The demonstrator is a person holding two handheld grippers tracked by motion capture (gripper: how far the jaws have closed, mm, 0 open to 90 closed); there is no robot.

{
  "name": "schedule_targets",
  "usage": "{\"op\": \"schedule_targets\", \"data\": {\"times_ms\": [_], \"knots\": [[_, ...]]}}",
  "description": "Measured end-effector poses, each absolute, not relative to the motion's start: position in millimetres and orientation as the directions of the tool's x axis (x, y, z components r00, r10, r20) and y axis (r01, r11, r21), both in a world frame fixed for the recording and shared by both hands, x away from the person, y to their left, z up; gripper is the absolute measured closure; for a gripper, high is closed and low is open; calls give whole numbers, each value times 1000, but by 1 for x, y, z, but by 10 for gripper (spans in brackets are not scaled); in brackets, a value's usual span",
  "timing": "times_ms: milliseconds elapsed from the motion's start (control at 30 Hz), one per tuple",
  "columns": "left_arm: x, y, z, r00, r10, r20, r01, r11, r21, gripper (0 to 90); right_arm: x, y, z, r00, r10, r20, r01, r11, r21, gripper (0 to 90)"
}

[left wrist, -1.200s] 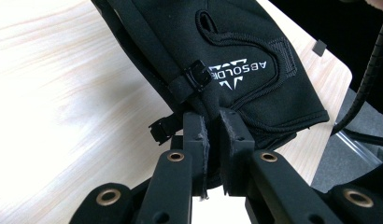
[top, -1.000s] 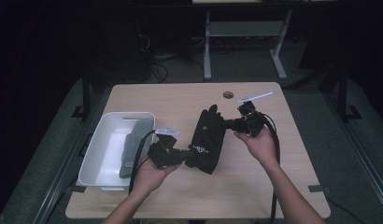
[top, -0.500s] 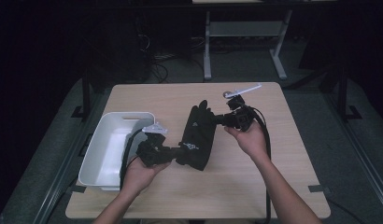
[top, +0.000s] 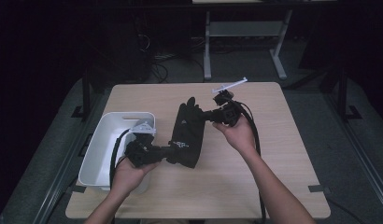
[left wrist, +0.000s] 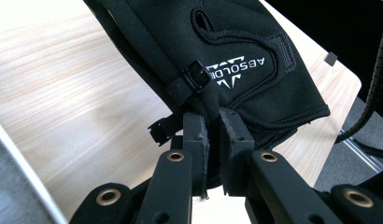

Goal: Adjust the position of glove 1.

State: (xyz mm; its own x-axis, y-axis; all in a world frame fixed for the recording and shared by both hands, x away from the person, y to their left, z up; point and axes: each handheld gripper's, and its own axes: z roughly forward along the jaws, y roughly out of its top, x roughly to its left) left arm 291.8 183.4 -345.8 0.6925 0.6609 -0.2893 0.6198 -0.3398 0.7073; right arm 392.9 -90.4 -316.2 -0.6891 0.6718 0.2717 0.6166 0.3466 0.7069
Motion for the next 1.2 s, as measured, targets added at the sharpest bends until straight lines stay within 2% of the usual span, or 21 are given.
{"op": "schedule_targets", "data": {"times_ms": [1200], "knots": [[282,251,-333,634,723,-274,634,-285,719,827,408,-9,-302,-741,616,269,581,387,716,835]]}}
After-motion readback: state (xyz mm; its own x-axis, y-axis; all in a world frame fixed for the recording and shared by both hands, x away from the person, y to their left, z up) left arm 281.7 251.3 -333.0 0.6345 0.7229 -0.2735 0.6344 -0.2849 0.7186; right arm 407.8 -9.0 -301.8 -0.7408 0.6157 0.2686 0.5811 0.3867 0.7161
